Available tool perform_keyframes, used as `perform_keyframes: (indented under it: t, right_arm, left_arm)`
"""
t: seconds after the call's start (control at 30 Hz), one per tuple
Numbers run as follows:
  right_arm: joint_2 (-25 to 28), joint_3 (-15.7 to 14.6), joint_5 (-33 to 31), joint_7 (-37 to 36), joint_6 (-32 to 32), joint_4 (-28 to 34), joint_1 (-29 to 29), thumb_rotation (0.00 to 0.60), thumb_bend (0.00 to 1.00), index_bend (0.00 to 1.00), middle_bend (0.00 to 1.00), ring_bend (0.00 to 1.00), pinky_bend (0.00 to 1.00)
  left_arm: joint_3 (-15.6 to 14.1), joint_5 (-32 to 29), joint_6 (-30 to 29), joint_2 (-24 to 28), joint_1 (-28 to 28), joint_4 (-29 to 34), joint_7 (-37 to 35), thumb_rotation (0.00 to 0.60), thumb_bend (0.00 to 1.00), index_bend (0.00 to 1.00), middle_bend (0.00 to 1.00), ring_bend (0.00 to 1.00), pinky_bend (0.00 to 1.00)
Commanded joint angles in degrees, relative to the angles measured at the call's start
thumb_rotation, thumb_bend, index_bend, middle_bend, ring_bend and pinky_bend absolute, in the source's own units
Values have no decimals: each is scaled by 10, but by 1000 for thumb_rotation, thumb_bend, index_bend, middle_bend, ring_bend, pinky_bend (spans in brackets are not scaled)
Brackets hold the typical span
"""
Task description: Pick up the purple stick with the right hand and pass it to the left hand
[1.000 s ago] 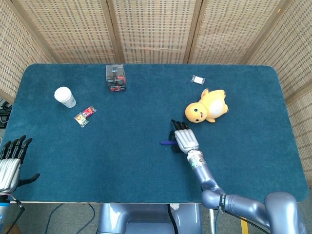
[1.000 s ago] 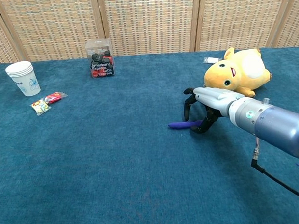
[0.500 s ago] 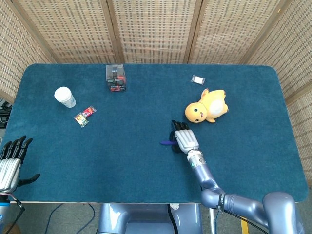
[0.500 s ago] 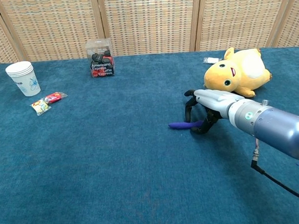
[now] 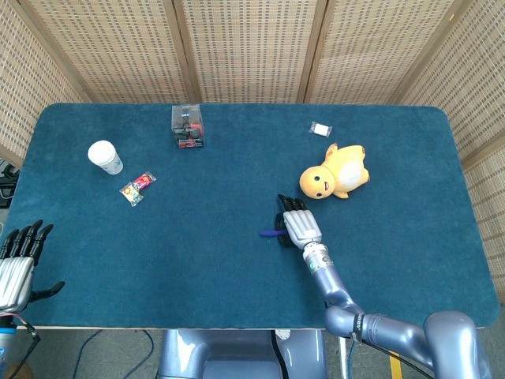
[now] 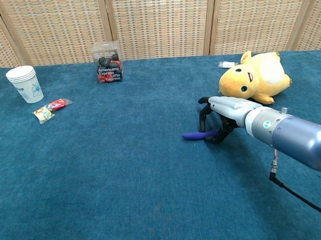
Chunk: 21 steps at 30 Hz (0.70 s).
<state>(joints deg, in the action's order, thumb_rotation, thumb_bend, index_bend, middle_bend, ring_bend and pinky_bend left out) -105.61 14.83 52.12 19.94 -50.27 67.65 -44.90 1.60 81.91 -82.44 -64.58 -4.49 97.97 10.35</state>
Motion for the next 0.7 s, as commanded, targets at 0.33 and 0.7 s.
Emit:
perform_keyframes:
  t: [0.33,0.7]
  right_arm:
    - [26,28,2,-54,5,60,6,600,586,589,0,0,0]
    - [73,102,-112,-92,34,184,-17,600,609,601,0,0,0]
  left_arm:
    - [3,-2,2,3,-3,0,-3,600,0,0,0,0,0]
    - [38,2,44,6,-56,-47,-25,600,0,0,0,0,0]
